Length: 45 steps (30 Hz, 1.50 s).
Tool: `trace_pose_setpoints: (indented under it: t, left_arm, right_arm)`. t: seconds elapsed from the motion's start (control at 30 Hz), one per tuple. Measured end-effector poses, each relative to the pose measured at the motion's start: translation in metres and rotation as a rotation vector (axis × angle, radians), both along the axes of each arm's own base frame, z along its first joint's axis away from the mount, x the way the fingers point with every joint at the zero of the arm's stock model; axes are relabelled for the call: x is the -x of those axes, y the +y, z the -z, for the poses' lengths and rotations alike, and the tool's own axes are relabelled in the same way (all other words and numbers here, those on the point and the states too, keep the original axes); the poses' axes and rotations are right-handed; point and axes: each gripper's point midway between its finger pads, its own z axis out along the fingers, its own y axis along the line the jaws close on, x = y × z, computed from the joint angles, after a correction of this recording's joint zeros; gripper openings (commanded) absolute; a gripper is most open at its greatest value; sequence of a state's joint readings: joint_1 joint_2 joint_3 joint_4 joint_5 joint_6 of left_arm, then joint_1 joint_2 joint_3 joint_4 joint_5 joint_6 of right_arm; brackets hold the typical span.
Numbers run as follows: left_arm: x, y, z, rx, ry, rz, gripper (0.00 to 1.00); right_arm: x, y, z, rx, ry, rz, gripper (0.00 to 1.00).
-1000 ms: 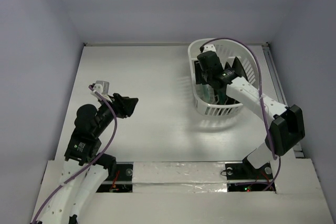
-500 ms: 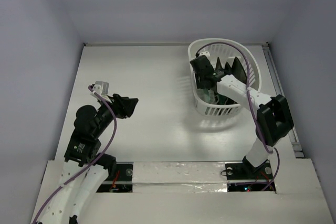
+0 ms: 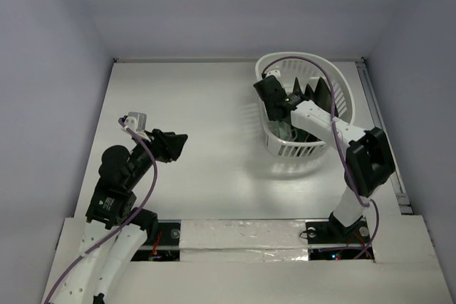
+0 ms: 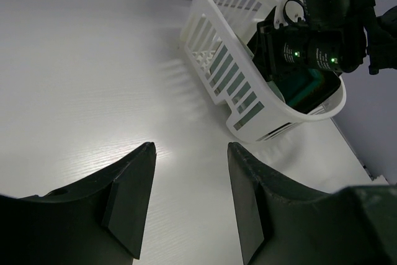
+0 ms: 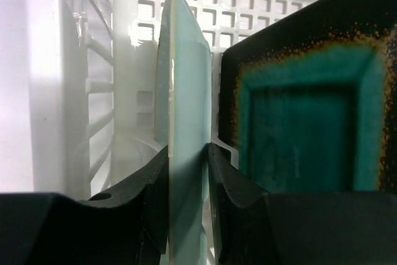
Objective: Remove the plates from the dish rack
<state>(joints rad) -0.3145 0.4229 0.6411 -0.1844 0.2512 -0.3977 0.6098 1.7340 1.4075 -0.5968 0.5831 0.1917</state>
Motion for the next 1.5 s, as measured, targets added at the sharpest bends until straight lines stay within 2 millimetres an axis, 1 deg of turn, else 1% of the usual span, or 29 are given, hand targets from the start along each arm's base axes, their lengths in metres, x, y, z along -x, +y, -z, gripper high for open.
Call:
trace_pose_setpoints:
  t: [0.13, 0.27, 0.37, 0.5, 0.6, 0.77, 0.9, 1.03, 1.2, 1.3, 1.5]
  left_arm:
    - [0.001, 0.0, -0.002, 0.002, -0.007, 0.0, 0.47]
    - [0.002, 0.001, -0.003, 0.005, -0.014, -0.001, 0.47]
    - [0.003, 0.0, -0.004, 0.005, -0.017, 0.006, 0.47]
    - [0.005, -0.001, -0.005, 0.007, -0.022, 0.01, 0.47]
    - [0.005, -0.001, -0.005, 0.007, -0.022, 0.009, 0.47]
    - [0.005, -0.001, -0.005, 0.008, -0.023, 0.009, 0.47]
    - [0.005, -0.001, -0.006, 0.008, -0.025, 0.009, 0.47]
    - [0.005, -0.001, -0.006, 0.008, -0.025, 0.009, 0.47]
    - [0.005, -0.001, -0.006, 0.008, -0.025, 0.009, 0.47]
    - [0.005, -0.001, -0.006, 0.008, -0.025, 0.009, 0.47]
    - [0.004, 0.001, -0.006, 0.008, -0.025, -0.002, 0.47]
  right_arm:
    - [0.004, 0.001, -0.004, 0.057, -0.013, -0.019, 0.0]
    - [0.009, -0.001, -0.013, 0.112, -0.028, -0.036, 0.0]
    - [0.01, -0.005, -0.026, 0.135, -0.054, -0.038, 0.0]
    - [0.011, -0.01, -0.047, 0.143, -0.113, -0.023, 0.0]
    - [0.011, -0.005, -0.062, 0.116, -0.16, -0.023, 0.0]
    - [0.013, -0.004, -0.078, 0.111, -0.2, -0.024, 0.0]
    - [0.014, -0.003, -0.101, 0.078, -0.248, -0.023, 0.0]
    - [0.016, -0.006, -0.128, 0.032, -0.304, -0.012, 0.0]
    - [0.021, -0.009, -0.146, -0.003, -0.342, -0.001, 0.0]
    - [0.024, -0.007, -0.156, -0.042, -0.356, -0.01, 0.0]
    - [0.038, 0.003, -0.19, -0.21, -0.412, -0.06, 0.0]
